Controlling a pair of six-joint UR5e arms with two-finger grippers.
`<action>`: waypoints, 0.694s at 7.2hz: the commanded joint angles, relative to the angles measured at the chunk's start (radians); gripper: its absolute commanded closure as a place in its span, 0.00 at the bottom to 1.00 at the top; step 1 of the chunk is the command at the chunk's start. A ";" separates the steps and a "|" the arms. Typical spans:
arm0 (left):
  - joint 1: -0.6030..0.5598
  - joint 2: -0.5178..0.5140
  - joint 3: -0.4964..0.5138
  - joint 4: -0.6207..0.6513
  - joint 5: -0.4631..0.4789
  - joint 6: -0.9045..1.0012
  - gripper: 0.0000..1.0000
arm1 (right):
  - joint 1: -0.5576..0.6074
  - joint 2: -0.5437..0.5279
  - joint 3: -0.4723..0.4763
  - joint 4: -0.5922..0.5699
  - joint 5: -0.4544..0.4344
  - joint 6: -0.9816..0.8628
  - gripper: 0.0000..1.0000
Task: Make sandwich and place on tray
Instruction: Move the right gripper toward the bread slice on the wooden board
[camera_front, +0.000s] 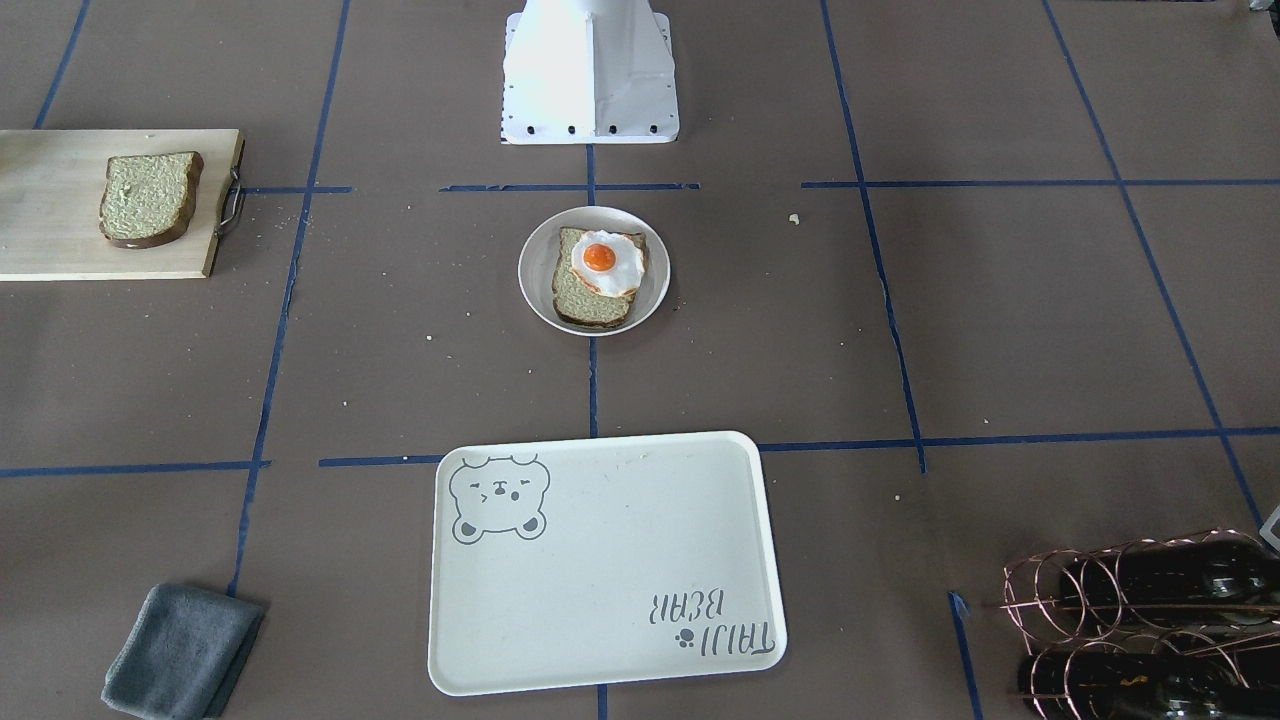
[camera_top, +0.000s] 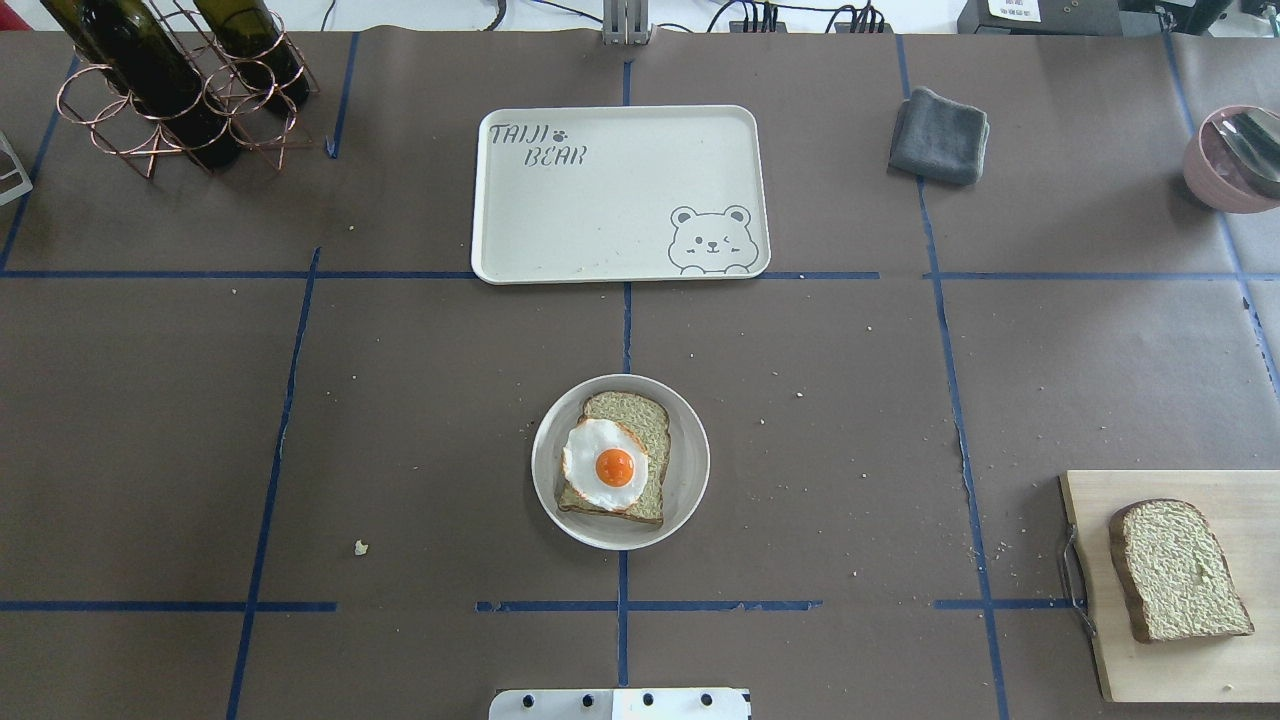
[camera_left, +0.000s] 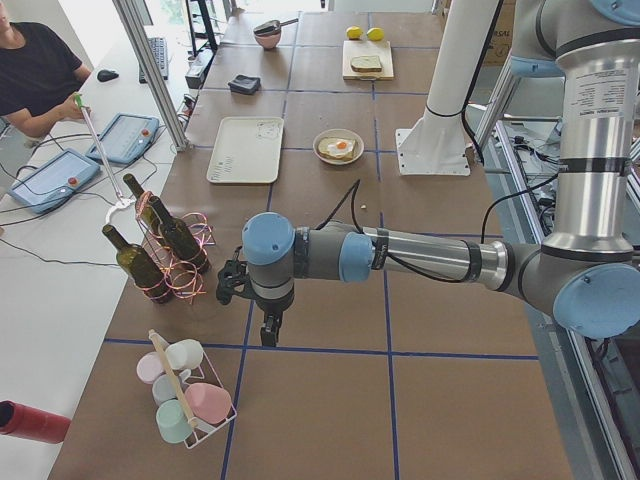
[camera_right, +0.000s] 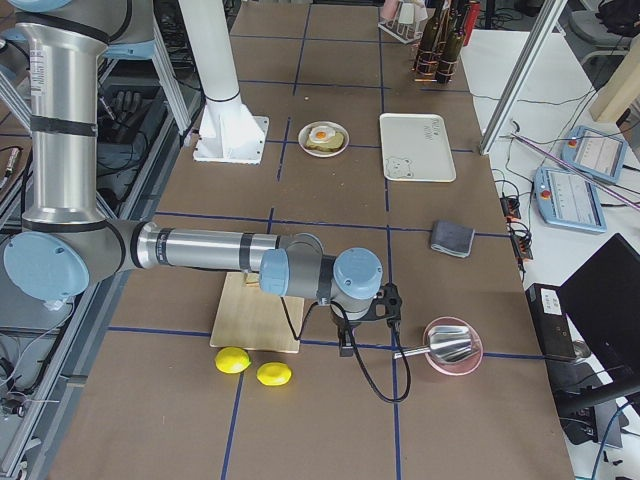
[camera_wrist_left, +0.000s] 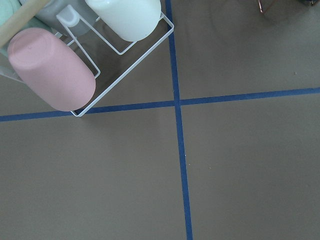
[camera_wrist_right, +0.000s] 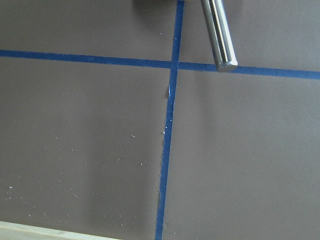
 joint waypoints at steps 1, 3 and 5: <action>0.000 -0.001 -0.005 0.001 0.000 0.000 0.00 | 0.000 0.001 0.003 0.000 -0.002 0.008 0.00; 0.011 -0.058 -0.014 -0.013 -0.003 0.002 0.00 | 0.000 0.016 0.022 0.002 -0.002 0.011 0.00; 0.082 -0.160 -0.014 -0.017 -0.014 0.003 0.00 | -0.007 0.024 0.077 0.002 0.007 0.015 0.00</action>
